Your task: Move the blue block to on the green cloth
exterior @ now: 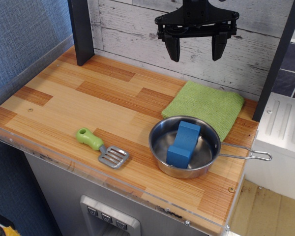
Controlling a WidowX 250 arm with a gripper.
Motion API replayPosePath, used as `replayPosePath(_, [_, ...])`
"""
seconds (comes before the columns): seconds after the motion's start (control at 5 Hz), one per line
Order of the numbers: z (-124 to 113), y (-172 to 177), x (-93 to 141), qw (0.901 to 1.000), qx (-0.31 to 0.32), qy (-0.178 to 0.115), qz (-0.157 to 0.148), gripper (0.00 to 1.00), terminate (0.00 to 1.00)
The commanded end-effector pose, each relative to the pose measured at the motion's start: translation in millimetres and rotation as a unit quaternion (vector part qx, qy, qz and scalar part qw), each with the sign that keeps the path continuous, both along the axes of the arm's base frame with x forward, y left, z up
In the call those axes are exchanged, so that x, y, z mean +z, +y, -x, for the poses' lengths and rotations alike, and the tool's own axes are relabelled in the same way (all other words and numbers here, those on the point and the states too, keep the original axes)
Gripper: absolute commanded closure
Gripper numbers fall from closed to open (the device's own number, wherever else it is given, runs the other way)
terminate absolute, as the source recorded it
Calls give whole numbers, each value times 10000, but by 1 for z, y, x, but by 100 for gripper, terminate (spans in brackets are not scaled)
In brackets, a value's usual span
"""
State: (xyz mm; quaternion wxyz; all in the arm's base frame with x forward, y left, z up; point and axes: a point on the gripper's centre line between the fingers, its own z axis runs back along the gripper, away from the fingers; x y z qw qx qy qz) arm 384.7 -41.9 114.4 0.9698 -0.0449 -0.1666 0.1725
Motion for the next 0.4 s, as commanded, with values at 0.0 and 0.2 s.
replayPosePath(0.0, [0,0,0,10000,0,0,0,0,0])
replayPosePath(0.2, [15,-16,-6,9995,-293,134,47,0,0])
